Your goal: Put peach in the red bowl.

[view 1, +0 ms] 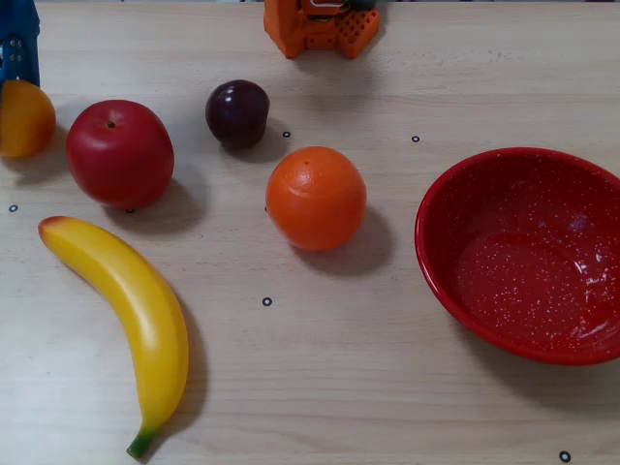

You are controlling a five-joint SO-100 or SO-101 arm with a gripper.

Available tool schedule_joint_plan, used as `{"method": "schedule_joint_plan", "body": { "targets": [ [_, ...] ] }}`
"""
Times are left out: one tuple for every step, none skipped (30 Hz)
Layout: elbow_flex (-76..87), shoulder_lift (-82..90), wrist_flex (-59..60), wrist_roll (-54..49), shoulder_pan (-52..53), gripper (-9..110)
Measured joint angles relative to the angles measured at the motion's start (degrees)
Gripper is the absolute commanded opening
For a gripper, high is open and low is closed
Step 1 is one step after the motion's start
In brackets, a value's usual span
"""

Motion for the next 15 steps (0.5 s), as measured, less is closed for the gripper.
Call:
{"method": "schedule_joint_plan", "body": {
  "targets": [
    [0.0,0.0,0.0,0.0,0.0,34],
    [0.0,0.0,0.0,0.0,0.0,33],
    [0.0,0.0,0.0,0.0,0.0,32],
    [0.0,0.0,0.0,0.0,0.0,32],
    [0.0,0.0,0.0,0.0,0.0,31],
    [0.0,0.0,0.0,0.0,0.0,30],
    [0.0,0.0,0.0,0.0,0.0,28],
    [0.0,0.0,0.0,-0.1,0.0,27],
    [0.0,0.0,-0.1,-0.5,0.0,26],
    [0.0,0.0,-0.1,-0.5,0.0,25],
    [0.0,0.0,-0.1,-0.7,0.0,24],
    [0.0,0.0,-0.2,-0.9,0.0,22],
    [0.0,0.0,-0.2,-1.2,0.0,21],
    [0.0,0.0,-0.2,-1.2,0.0,21],
    [0.0,0.0,-0.2,-1.2,0.0,20]
  ]
}}
